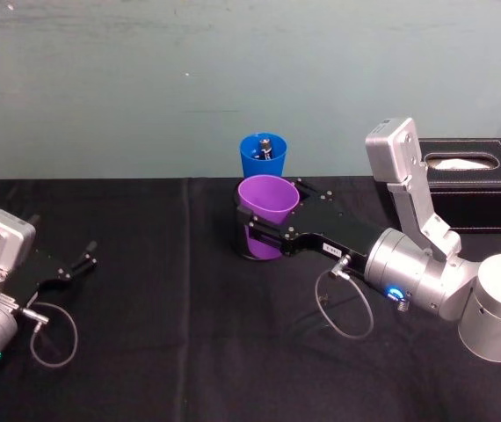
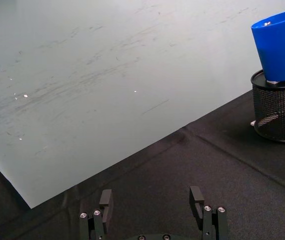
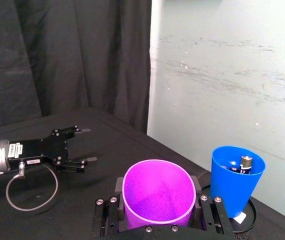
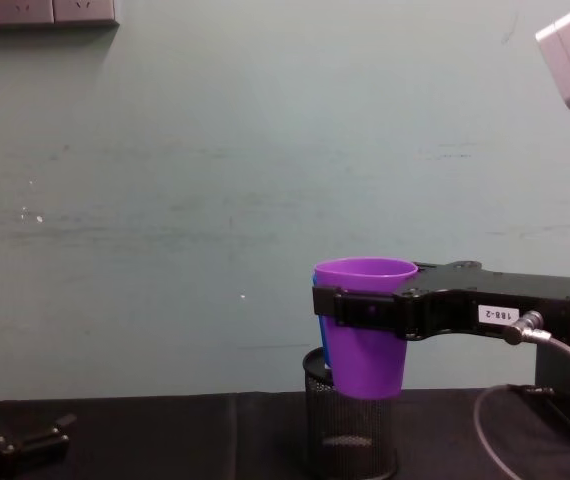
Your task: Pick up one cup with a gripper and tap it against the other cup.
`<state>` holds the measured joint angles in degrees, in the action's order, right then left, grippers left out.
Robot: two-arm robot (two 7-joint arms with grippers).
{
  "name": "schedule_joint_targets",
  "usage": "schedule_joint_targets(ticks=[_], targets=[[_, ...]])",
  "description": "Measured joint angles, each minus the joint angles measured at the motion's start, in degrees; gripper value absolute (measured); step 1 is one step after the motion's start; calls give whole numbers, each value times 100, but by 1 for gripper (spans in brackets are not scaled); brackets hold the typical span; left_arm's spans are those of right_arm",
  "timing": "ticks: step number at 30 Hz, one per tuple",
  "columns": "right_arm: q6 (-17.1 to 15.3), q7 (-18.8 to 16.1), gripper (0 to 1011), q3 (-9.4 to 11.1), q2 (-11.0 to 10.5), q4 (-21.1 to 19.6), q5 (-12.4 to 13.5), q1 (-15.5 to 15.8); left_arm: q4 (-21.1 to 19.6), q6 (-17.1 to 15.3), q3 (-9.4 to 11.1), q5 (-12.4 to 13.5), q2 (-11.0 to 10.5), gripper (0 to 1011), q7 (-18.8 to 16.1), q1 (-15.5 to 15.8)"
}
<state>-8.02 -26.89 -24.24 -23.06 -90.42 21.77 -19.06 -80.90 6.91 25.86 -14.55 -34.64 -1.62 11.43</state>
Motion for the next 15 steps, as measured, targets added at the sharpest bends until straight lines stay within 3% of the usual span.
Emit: schedule_joint_targets(ticks=[15], targets=[[0, 0, 735, 0, 0, 0, 0, 0, 0, 0, 0, 0, 0, 1000, 0, 0]])
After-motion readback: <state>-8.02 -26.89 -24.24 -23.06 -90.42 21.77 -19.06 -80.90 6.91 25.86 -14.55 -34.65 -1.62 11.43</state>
